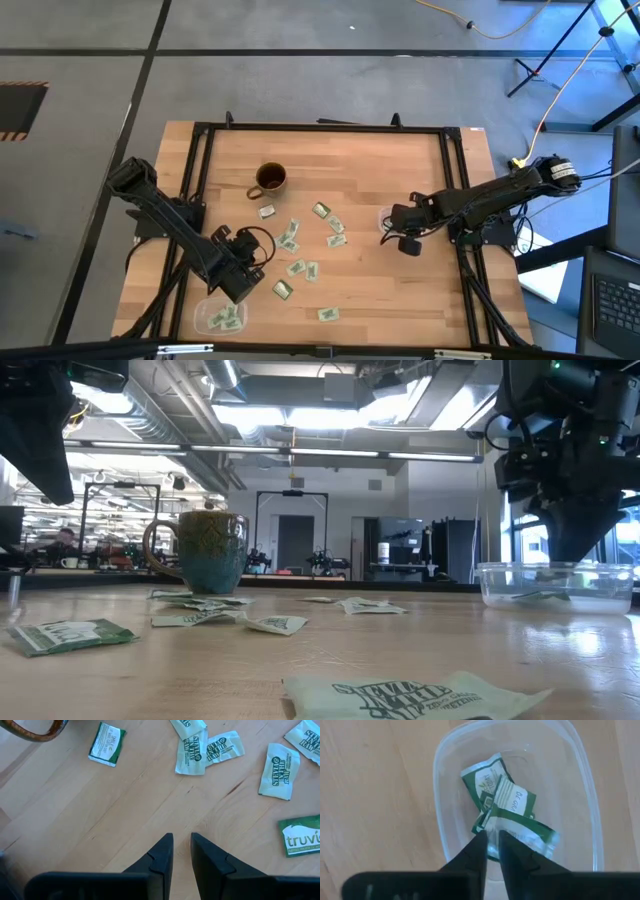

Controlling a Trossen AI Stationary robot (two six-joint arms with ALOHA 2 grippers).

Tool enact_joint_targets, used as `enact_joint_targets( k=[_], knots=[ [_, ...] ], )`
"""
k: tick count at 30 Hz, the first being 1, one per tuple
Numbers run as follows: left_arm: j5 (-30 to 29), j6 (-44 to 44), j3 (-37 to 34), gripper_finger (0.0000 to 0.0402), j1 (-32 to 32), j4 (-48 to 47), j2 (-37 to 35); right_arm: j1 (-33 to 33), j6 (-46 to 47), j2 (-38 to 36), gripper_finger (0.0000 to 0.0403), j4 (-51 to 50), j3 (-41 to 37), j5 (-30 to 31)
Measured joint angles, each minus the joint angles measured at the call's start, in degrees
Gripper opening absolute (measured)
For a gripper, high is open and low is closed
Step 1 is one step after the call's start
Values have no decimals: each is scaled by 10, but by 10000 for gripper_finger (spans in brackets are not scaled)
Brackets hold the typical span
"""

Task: Pick and place Stevia / Truvia into bins
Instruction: Put the truvia packet into the top transparent container, then put the stevia packet into the bottom transparent container

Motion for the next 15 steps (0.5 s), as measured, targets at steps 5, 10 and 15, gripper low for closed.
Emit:
enact_joint_targets(
  k=[5,10,15],
  knots=[
    [-7,0,0,61,0,0,0,0,15,0,94,-2,2,0],
    [-16,0,0,61,0,0,0,0,17,0,114,-7,43,0],
    [-16,0,0,61,0,0,0,0,-46,0,116,56,93,1]
  ],
)
